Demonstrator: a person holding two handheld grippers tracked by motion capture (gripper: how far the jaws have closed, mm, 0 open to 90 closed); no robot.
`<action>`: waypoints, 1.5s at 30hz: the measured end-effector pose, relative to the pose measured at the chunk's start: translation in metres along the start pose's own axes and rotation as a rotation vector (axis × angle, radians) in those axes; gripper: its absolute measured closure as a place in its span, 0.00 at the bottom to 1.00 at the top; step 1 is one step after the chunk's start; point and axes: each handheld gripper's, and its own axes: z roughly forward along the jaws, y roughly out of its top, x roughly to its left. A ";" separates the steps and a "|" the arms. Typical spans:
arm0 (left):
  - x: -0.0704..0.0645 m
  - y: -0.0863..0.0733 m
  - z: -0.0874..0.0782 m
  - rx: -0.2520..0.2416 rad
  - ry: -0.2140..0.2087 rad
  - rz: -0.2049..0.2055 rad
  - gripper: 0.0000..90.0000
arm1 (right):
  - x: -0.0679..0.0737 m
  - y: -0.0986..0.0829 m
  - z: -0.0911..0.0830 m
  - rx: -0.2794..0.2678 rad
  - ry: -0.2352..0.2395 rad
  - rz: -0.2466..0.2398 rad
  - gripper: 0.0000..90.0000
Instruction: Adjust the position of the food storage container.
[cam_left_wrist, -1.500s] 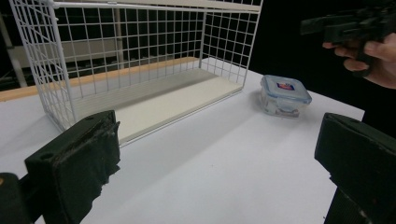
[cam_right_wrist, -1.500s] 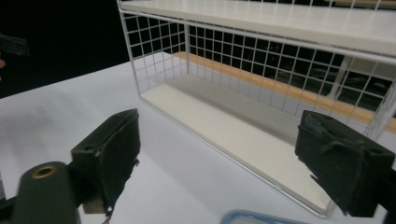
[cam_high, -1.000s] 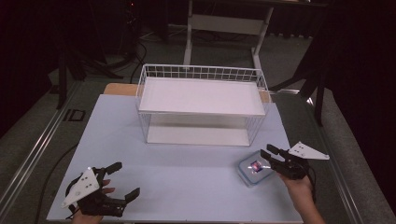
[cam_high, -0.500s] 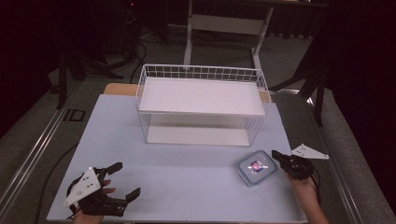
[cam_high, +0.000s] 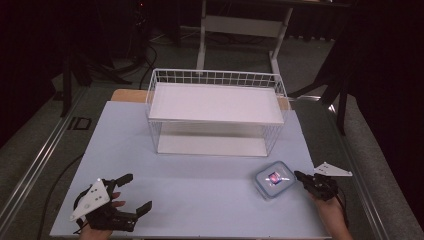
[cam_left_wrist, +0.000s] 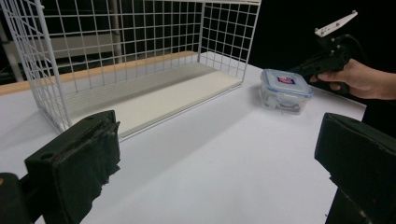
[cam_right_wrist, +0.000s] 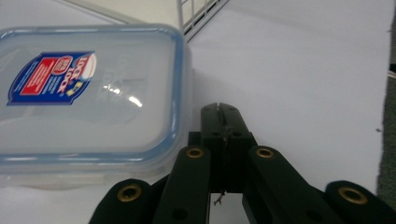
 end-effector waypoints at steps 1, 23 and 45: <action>0.000 0.000 0.000 0.000 0.000 0.000 0.01 | 0.001 0.000 0.000 0.006 0.005 -0.001 1.00; -0.002 0.001 0.004 0.005 -0.007 0.007 0.01 | 0.038 0.002 0.003 0.055 0.143 -0.052 1.00; -0.003 0.000 0.005 0.018 -0.017 0.011 0.01 | 0.106 0.025 0.043 0.127 0.351 -0.108 1.00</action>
